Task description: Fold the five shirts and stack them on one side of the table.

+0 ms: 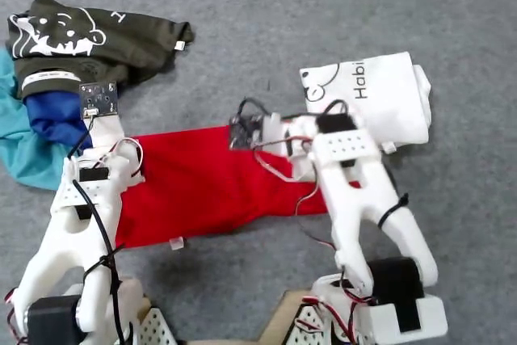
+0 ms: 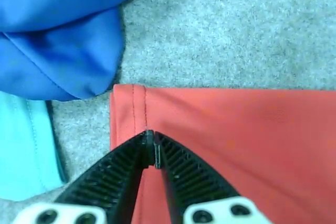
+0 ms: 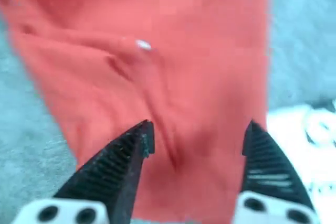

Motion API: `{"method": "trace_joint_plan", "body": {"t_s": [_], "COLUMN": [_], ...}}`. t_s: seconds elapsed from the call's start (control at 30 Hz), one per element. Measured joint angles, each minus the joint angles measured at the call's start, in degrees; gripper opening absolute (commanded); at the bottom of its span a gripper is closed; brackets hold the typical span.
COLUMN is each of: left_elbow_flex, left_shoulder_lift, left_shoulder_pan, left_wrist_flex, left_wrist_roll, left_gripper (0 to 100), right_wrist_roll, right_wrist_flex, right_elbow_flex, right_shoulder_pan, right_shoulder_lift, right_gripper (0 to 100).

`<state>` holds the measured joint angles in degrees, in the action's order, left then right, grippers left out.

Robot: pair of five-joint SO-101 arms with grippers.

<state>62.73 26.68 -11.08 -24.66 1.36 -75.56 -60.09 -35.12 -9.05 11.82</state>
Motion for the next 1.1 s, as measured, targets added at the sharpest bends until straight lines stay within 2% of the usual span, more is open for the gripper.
{"method": "trace_joint_plan", "body": {"t_s": [0.07, 0.17, 0.23, 0.3, 0.43, 0.5, 0.7, 0.8, 0.9, 1.0, 1.1], "left_elbow_flex": [0.00, 0.00, 0.00, 0.00, 0.00, 0.00, 0.00, 0.00, 0.00, 0.00, -0.09], "left_shoulder_lift": [0.00, 0.00, 0.00, 0.00, 0.00, 0.00, 0.00, 0.00, 0.00, 0.00, 0.00], "left_shoulder_pan": [0.00, 0.00, 0.00, 0.00, 0.00, 0.00, 0.00, 0.00, 0.00, 0.00, 0.00], "left_wrist_flex": [0.00, 0.00, 0.00, 0.00, 0.00, 0.00, 0.00, 0.00, 0.00, 0.00, -1.41], "left_wrist_roll": [0.00, 0.00, 0.00, 0.00, 0.00, 0.00, 0.00, 0.00, 0.00, 0.00, 0.00], "left_gripper": [3, 3, 3, 3, 3, 3, 3, 3, 3, 4, 10], "right_wrist_roll": [1.76, 2.64, 2.90, 4.75, 9.32, 11.25, 15.21, 15.65, 18.02, 19.78, 19.87], "right_wrist_flex": [-0.97, -6.95, -13.54, -19.69, -20.75, -15.56, 11.69, 15.91, 12.92, 5.45, -3.52], "right_elbow_flex": [2.20, 5.27, 6.51, 6.59, 3.52, -1.32, -14.51, -14.68, -13.19, -9.85, -6.51], "right_shoulder_pan": [1.23, 2.37, 2.29, 2.29, 2.37, 3.43, 9.14, 10.20, 10.11, 10.11, 8.62], "right_shoulder_lift": [0.00, 0.00, 0.18, 1.49, 4.13, 4.31, 1.49, 0.26, 0.26, 1.85, 5.63], "right_gripper": [17.9, 0.5, 4.1, 1.1, 1.5, 1.5, 1.5, 1.5, 1.5, 1.5, 1.5]}}
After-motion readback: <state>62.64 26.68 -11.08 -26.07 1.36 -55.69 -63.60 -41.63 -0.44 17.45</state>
